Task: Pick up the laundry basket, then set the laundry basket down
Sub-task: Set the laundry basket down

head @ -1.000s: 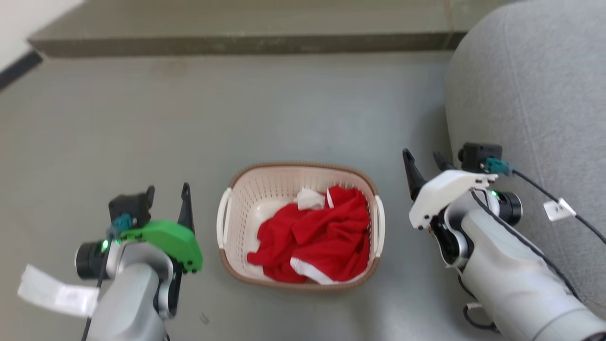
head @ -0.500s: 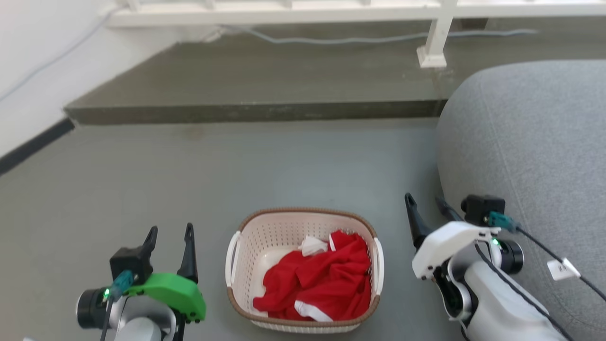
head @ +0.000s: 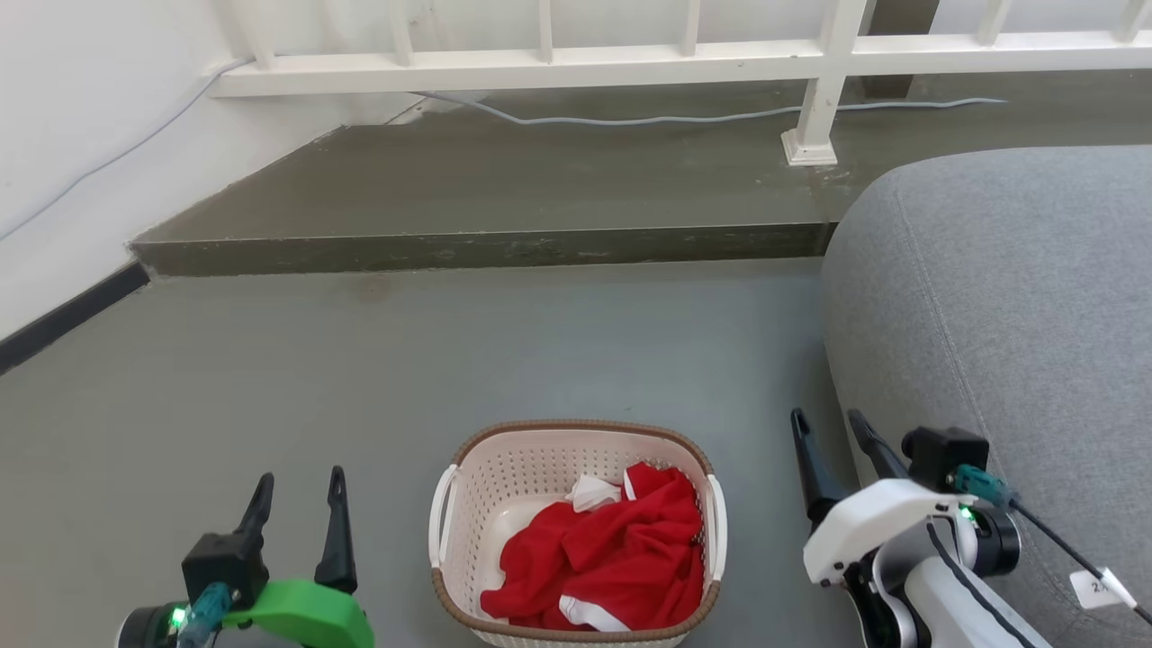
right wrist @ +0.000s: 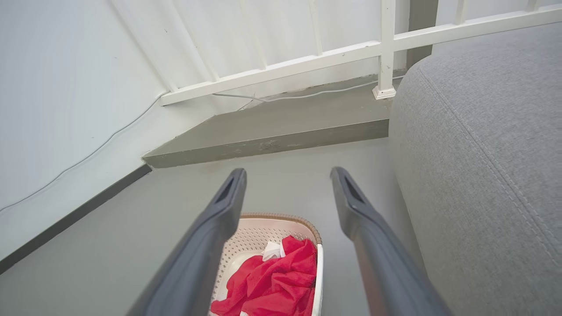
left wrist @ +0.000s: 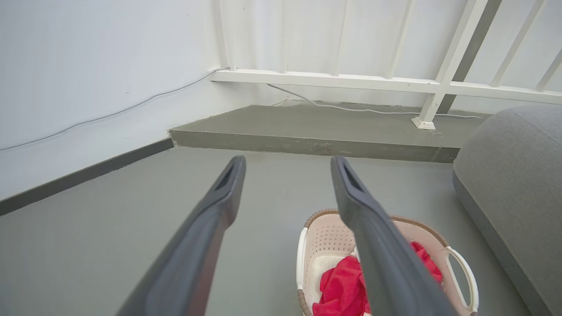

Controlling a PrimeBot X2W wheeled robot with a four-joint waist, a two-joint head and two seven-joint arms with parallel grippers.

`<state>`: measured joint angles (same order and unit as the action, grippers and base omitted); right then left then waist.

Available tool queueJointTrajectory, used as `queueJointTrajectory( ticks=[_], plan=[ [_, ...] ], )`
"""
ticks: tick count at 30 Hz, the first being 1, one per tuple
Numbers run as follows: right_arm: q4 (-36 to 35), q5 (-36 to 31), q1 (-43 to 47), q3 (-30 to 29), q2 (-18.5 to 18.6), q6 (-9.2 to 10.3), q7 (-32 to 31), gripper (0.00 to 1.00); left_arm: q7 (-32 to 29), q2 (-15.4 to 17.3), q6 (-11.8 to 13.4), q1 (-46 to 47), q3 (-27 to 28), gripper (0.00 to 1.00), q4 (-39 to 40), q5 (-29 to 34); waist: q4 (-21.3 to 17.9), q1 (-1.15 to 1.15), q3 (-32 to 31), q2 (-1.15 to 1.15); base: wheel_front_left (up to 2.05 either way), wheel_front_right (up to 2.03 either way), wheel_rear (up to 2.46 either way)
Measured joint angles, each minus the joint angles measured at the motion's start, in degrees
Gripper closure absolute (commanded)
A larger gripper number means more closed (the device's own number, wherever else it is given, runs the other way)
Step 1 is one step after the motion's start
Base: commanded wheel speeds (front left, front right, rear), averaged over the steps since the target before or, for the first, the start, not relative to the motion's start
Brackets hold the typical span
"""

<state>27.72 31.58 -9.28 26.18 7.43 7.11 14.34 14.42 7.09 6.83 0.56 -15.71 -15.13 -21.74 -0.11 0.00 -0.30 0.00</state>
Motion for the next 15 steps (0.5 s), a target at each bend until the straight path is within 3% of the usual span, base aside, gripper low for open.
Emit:
queueJointTrajectory(
  ticks=[15],
  plan=[
    [-6.3,-4.5,6.5,-4.8,-0.5,0.05,0.0,0.00,0.0,-0.9,0.0,-5.9,3.0,0.00,5.1,2.9,-0.6,0.00,-0.2,0.00,0.00,0.00,0.00]
  ],
)
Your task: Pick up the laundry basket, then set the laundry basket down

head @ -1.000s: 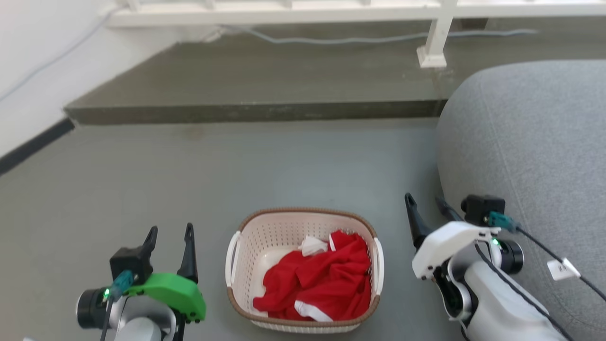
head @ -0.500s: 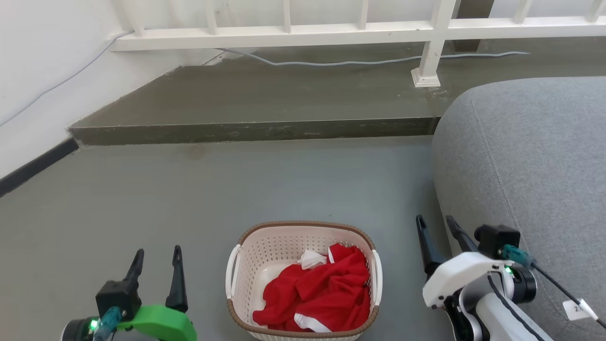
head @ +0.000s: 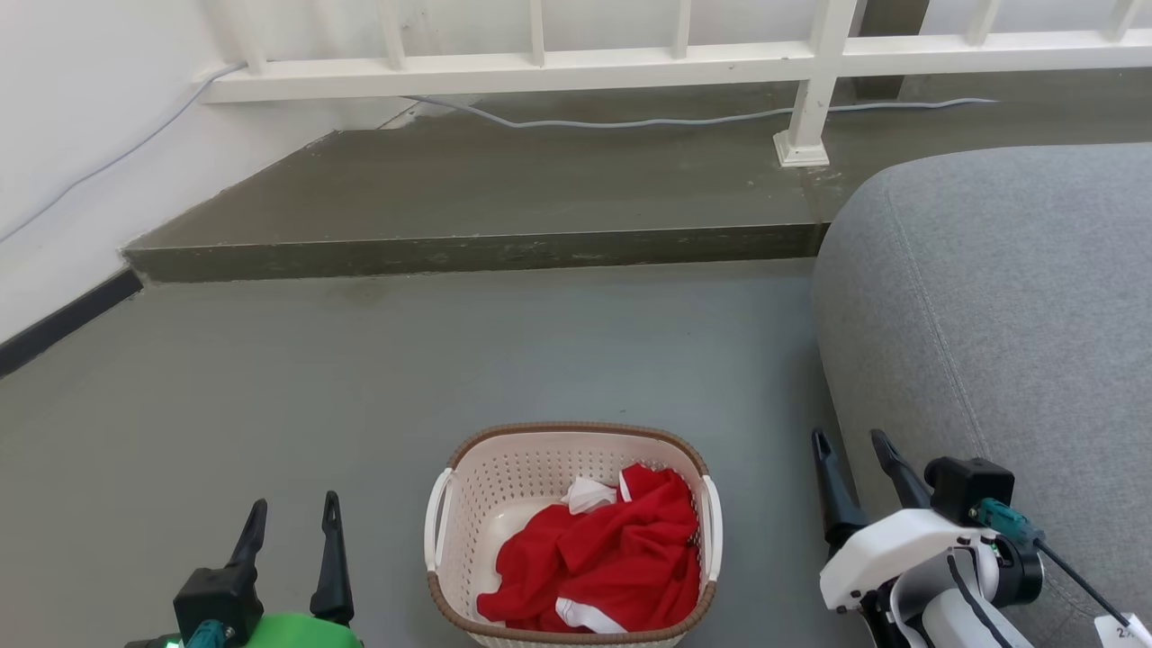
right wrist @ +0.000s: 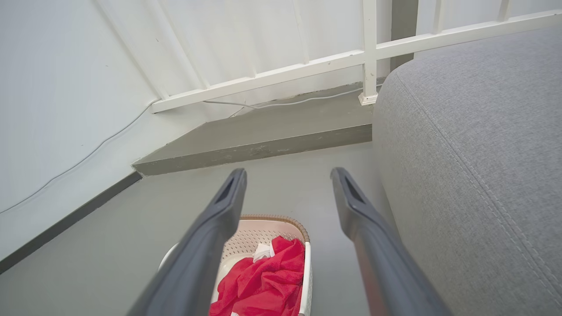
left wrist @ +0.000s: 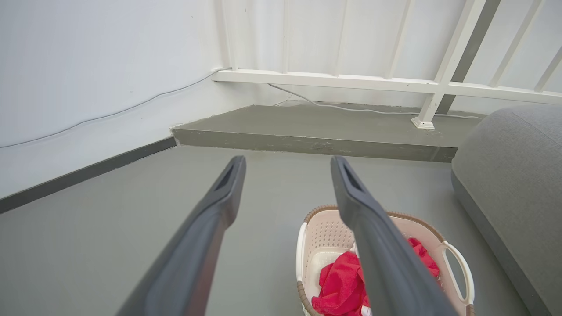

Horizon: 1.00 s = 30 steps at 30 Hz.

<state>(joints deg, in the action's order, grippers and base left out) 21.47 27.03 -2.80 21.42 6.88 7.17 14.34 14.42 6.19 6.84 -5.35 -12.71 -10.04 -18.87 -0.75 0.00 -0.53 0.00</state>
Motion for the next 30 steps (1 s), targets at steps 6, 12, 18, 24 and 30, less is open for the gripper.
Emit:
queueJointTrajectory(
  ticks=[6,12,18,24,30],
  plan=[
    [-1.3,-1.4,1.4,-1.2,-0.7,0.00,0.0,0.00,0.0,-0.2,0.0,-1.2,0.3,0.00,1.3,0.6,-0.1,0.00,0.0,0.00,0.00,0.00,0.00],
    [-2.8,-2.6,2.5,-2.3,-1.3,0.00,0.0,0.00,0.0,-0.4,0.0,-2.0,0.3,0.00,1.7,2.2,-0.1,0.00,0.0,0.00,0.00,0.00,0.00],
    [-4.0,-3.5,3.5,-2.9,-1.5,0.00,0.0,1.00,0.0,-0.7,0.0,-2.2,0.5,1.00,2.9,2.7,0.1,0.00,0.1,0.00,0.00,0.00,0.00],
    [-1.5,-3.0,5.7,-2.6,-1.8,-0.10,-0.3,1.00,-0.3,-1.8,-0.2,-2.3,-0.3,1.00,0.1,2.3,0.1,0.00,0.1,0.00,0.00,0.00,0.00],
    [-1.6,-0.1,5.7,-3.8,-1.9,-0.78,-0.8,1.00,-0.4,-1.8,-0.8,-2.4,-0.2,1.00,0.1,-0.7,0.2,0.00,0.1,0.00,0.00,0.00,0.00]
  ],
)
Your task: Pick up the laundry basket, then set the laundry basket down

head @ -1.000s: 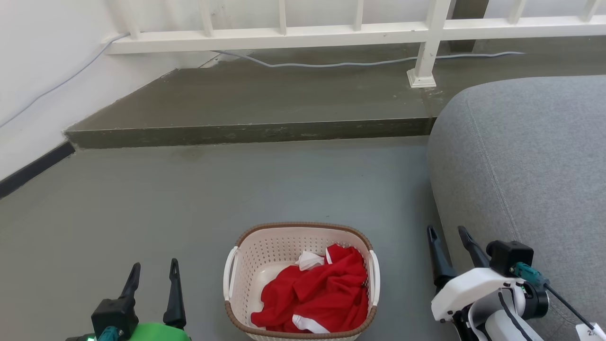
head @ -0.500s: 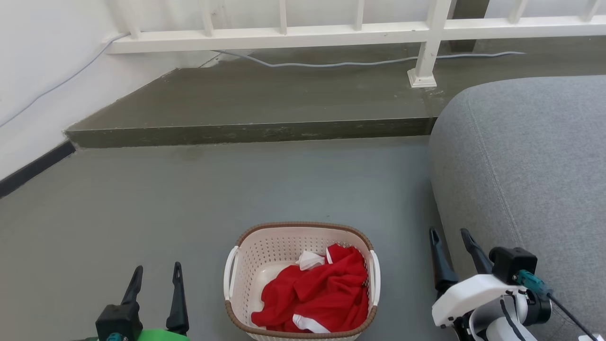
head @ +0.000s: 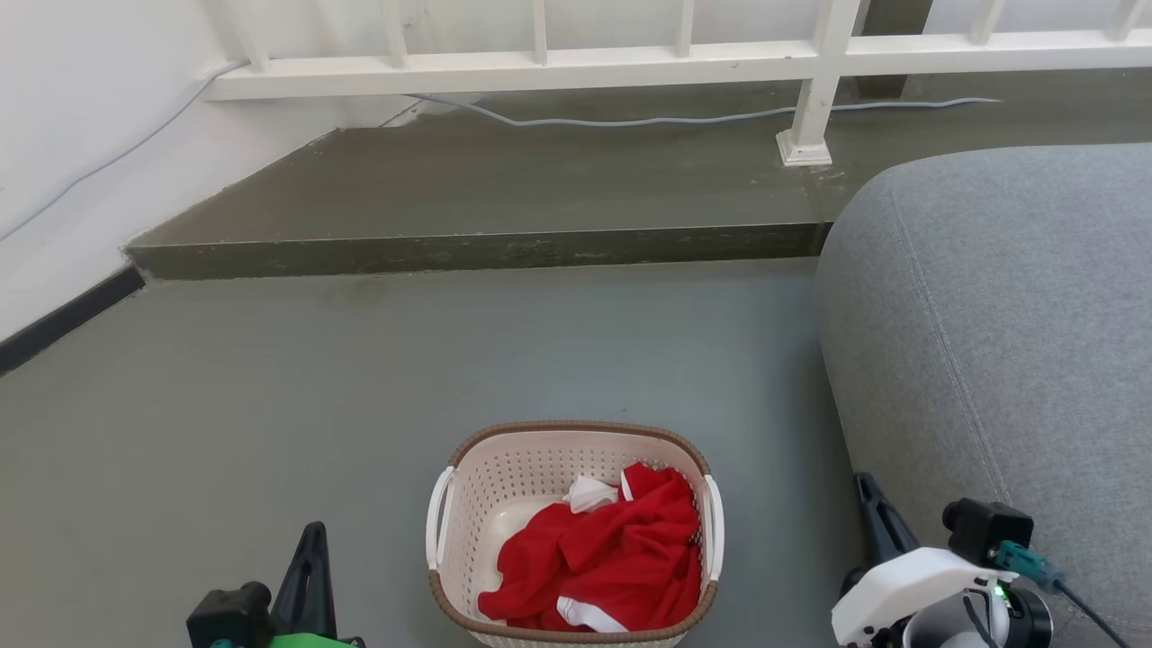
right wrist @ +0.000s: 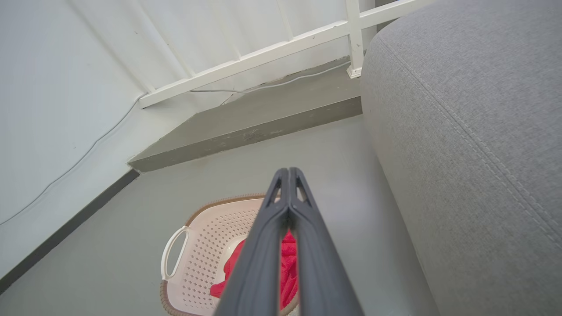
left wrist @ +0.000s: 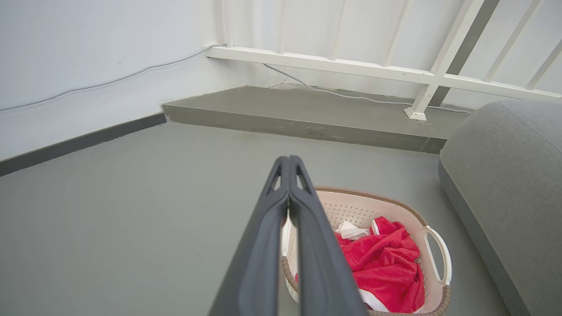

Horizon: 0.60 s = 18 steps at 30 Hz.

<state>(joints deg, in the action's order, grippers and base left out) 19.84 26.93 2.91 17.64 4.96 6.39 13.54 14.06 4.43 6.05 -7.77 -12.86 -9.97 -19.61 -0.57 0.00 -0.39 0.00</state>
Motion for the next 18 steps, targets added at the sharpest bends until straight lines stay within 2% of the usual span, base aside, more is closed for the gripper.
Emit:
queueJointTrajectory(
  ticks=[11,18],
  plan=[
    [-0.8,9.3,-0.1,-2.8,-0.5,-1.58,-2.3,1.00,-2.2,-0.1,-1.5,0.0,1.7,1.00,0.3,-11.0,0.1,0.00,0.1,0.00,0.00,0.00,0.00],
    [-1.1,13.8,-0.2,-4.6,-0.8,-2.36,-3.6,1.00,-3.5,-0.3,-2.2,0.1,2.9,1.00,0.2,-15.7,0.1,0.00,0.1,0.00,0.00,0.00,0.00]
  ],
)
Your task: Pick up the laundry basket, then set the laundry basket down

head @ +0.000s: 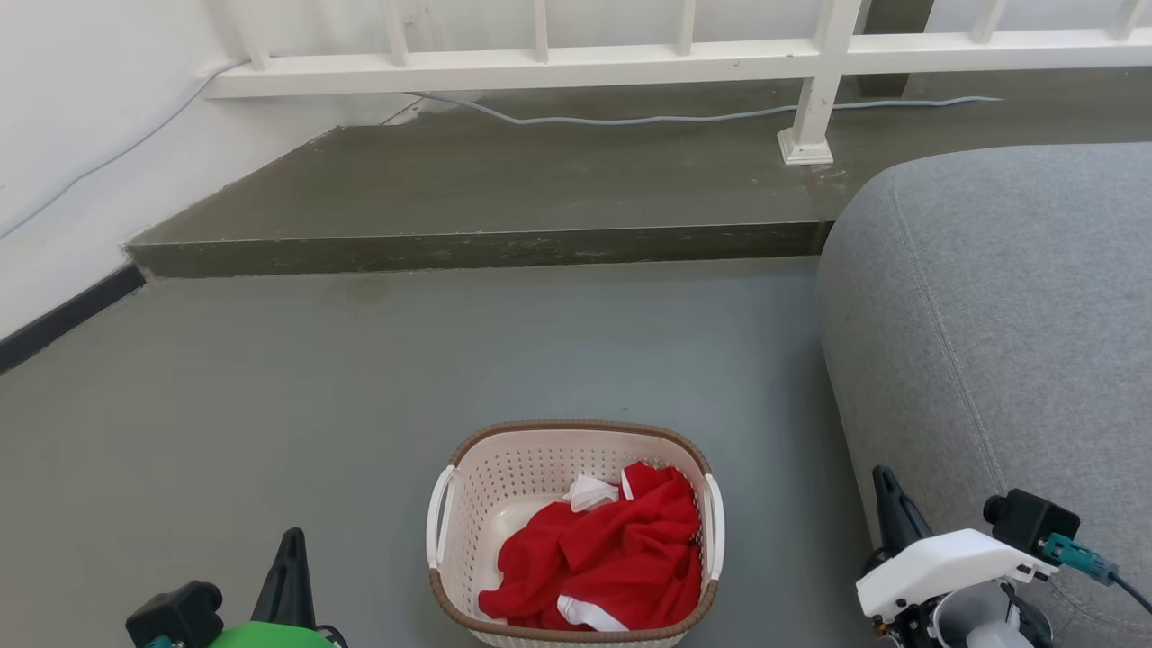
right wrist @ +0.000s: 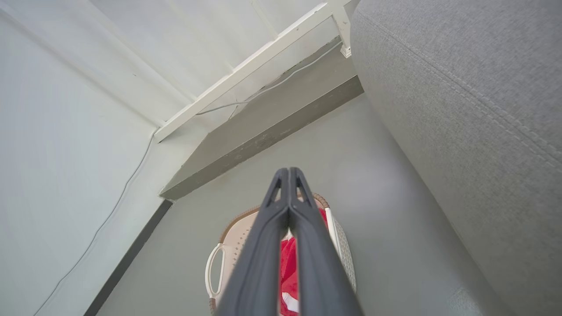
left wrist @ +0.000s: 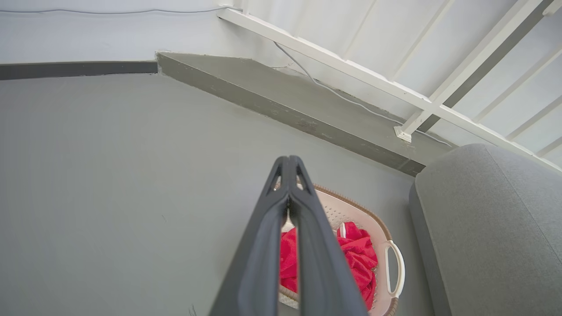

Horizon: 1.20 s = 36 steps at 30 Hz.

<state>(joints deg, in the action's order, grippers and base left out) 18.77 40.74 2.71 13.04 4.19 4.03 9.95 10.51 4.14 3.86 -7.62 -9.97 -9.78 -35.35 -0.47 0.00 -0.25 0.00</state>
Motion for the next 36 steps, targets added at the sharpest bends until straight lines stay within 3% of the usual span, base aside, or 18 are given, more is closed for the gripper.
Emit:
queueJointTrajectory(
  ticks=[36],
  plan=[
    [-1.1,23.5,-2.3,-8.8,-0.5,-5.01,-7.0,1.00,-6.9,0.0,-4.5,4.2,5.0,1.00,-2.3,-26.6,0.2,0.00,0.2,0.00,0.00,0.00,0.00]
  ],
)
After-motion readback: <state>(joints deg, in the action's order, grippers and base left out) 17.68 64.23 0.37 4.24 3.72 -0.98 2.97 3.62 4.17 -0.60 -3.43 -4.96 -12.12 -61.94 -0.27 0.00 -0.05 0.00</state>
